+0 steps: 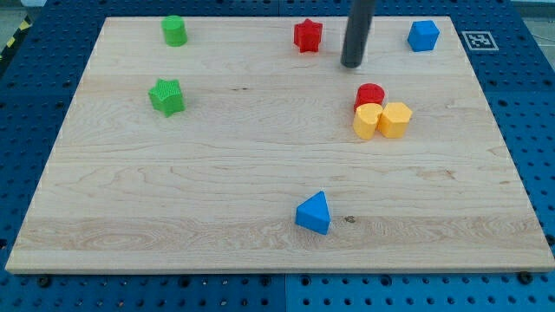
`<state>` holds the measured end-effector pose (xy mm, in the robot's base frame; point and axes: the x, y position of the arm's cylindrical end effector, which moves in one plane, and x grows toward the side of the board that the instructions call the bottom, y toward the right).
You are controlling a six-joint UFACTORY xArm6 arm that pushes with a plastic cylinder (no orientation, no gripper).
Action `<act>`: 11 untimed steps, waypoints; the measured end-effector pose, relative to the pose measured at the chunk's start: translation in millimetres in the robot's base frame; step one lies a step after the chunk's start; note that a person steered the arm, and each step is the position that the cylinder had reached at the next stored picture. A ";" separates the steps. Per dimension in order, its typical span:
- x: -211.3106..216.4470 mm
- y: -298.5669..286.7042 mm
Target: Move the green star towards the group of blocks
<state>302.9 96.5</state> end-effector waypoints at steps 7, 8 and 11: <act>5.2 -231.7; 5.2 -275.5; 79.4 -287.1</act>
